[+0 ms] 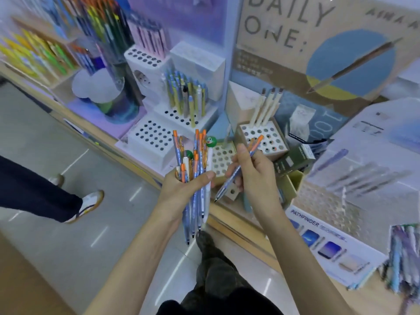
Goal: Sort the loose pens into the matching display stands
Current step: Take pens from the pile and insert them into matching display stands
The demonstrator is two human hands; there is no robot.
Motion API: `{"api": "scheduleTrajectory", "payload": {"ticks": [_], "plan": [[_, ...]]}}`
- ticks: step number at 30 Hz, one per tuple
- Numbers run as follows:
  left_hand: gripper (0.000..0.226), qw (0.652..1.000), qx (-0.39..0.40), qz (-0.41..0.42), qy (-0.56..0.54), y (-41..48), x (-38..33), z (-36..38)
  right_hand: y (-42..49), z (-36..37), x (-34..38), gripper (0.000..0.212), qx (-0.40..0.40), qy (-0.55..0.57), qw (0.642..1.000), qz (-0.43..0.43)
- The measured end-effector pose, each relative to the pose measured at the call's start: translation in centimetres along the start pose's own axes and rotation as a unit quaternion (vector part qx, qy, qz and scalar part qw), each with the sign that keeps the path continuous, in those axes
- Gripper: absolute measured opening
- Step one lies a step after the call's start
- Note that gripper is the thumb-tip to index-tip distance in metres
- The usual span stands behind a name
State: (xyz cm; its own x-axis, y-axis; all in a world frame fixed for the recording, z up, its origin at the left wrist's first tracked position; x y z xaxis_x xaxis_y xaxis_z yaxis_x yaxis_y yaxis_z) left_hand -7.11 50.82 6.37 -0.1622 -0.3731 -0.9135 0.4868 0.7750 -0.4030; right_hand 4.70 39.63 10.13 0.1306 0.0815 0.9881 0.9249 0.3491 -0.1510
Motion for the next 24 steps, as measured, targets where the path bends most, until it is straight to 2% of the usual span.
{"api": "scheduleTrajectory", "payload": {"ticks": [7,11,14,17,21,24], "plan": [[0.022,0.997,-0.081,-0.007,-0.007,4.5,-2.8,-6.2,2.6,8.8,-0.4,0.021,0.112,-0.01,0.993,0.03],[0.041,0.988,-0.154,-0.002,-0.027,6.9,-4.5,-10.0,3.9,15.0,0.4,0.013,0.181,0.018,0.982,0.04],[0.031,0.982,-0.181,0.0,-0.05,8.6,-5.6,-12.1,4.6,19.5,1.2,0.015,0.229,0.021,0.973,0.029],[0.025,0.98,-0.189,0.002,-0.054,10.3,-6.7,-14.2,5.3,22.9,1.8,0.01,0.247,0.009,0.969,-0.007],[0.041,0.98,-0.194,0.004,-0.052,13.4,-8.0,-17.7,6.2,27.0,1.8,0.004,0.237,-0.01,0.971,-0.043],[0.028,0.982,-0.181,0.003,-0.045,16.3,-8.9,-20.3,6.7,30.4,1.8,0.008,0.217,-0.018,0.974,-0.068]]}}
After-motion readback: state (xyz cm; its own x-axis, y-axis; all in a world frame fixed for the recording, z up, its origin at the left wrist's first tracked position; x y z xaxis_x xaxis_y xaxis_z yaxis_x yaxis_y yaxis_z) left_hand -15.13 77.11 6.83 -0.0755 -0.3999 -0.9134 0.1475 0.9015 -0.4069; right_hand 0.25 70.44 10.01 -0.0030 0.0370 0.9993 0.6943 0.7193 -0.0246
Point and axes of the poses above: each hand's wrist, its own y-axis towards the middle knuckle, its own z-axis out of the palm, x = y × z, the point moved 9 cm from there along y, towards the middle knuckle, and after that the axes turned 12 degrees about -x, right-handed, at the moved point
